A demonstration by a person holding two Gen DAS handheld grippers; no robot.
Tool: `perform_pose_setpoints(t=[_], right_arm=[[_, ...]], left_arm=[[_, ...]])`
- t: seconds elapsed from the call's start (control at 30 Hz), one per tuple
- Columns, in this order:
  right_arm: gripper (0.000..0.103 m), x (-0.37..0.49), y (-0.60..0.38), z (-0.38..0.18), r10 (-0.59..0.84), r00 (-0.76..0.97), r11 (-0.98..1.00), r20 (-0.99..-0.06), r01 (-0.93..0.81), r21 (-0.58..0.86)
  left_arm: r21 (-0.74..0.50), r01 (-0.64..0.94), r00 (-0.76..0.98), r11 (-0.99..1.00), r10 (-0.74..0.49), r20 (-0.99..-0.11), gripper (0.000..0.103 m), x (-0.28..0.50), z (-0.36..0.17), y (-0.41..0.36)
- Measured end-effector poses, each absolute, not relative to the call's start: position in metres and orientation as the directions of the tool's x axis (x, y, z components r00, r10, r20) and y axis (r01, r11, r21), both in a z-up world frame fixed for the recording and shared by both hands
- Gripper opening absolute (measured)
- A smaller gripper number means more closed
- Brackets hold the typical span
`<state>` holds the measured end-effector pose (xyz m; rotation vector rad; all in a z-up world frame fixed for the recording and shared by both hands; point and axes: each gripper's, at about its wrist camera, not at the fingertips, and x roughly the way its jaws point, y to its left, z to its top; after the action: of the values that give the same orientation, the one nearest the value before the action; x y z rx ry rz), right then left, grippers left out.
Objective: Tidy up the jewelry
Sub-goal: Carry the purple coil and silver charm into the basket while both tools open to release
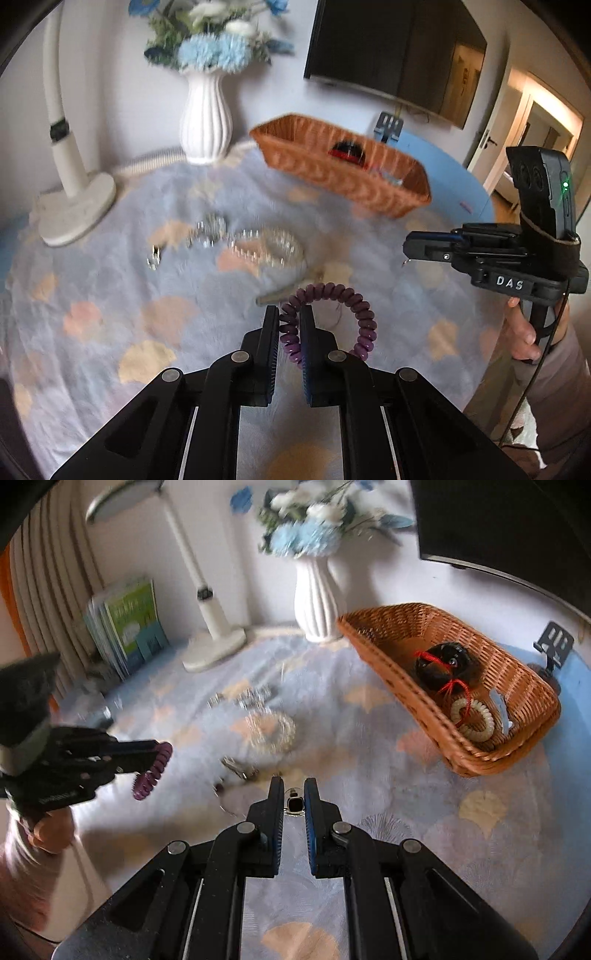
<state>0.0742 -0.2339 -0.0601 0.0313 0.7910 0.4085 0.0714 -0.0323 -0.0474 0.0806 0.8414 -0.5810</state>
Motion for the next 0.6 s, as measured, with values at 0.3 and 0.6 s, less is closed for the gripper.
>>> perform_pose_setpoints(t=[0.3, 0.6], right_arm=[[0.011, 0.099, -0.276, 0.013, 0.251, 0.730, 0.963, -0.635, -0.252, 0.090], [0.011, 0.178, -0.347, 0.019, 0.167, 0.717, 0.986, -0.676, -0.136, 0.100]], left_arm=[[-0.010, 0.545, 0.614, 0.838, -0.408, -0.676, 0.011, 0.101, 0.010, -0.069], [0.052, 0.545, 0.632, 0.837, -0.370, -0.681, 0.011, 0.196, 0.037, -0.151]])
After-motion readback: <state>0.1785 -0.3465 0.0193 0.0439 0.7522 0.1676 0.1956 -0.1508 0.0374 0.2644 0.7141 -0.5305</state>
